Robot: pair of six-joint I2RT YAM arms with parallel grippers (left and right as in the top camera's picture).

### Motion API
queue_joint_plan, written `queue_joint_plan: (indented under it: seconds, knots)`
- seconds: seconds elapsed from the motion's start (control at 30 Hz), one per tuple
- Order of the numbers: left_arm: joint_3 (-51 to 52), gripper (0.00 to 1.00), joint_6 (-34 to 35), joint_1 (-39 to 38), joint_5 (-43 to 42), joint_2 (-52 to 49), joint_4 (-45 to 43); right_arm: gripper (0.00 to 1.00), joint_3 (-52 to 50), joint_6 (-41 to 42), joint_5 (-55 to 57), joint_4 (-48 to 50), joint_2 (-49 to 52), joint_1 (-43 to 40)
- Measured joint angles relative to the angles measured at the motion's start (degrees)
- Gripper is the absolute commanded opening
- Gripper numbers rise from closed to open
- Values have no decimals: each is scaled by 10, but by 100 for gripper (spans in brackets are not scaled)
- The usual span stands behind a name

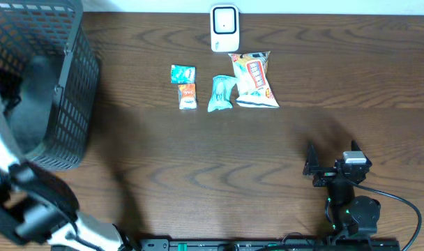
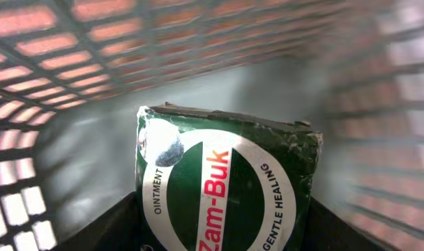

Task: Scan the item barcode
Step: 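Grasp the Zam-Buk tin and carry it out of the basket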

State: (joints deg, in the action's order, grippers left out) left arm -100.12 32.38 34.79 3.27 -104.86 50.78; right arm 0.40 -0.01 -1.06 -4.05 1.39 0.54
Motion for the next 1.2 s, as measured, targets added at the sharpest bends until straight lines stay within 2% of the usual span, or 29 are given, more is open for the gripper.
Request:
queue_joint_plan:
  seconds: [0.13, 0.27, 0.37, 0.57, 0.73, 0.87, 1.03, 1.2]
  knots:
    - [0, 57, 10, -7, -113, 106, -45, 99, 0, 0, 0, 0, 0, 0]
    - [0, 57, 26, -47, -199, 177, -74, 99, 0, 0, 0, 0, 0, 0]
    - [0, 57, 32, -121, -241, 214, -91, 99, 0, 0, 0, 0, 0, 0]
    - [-1, 57, -33, -330, -265, 202, -104, 99, 0, 0, 0, 0, 0, 0]
    - [-1, 57, -100, -469, -207, 128, -88, 99, 0, 0, 0, 0, 0, 0]
    - [-1, 57, -154, -544, -128, 56, -87, 99, 0, 0, 0, 0, 0, 0]
    - [-1, 57, -192, -580, 31, -24, -77, 99, 0, 0, 0, 0, 0, 0]
    - [-1, 57, -203, -568, 117, -80, -54, 99, 0, 0, 0, 0, 0, 0]
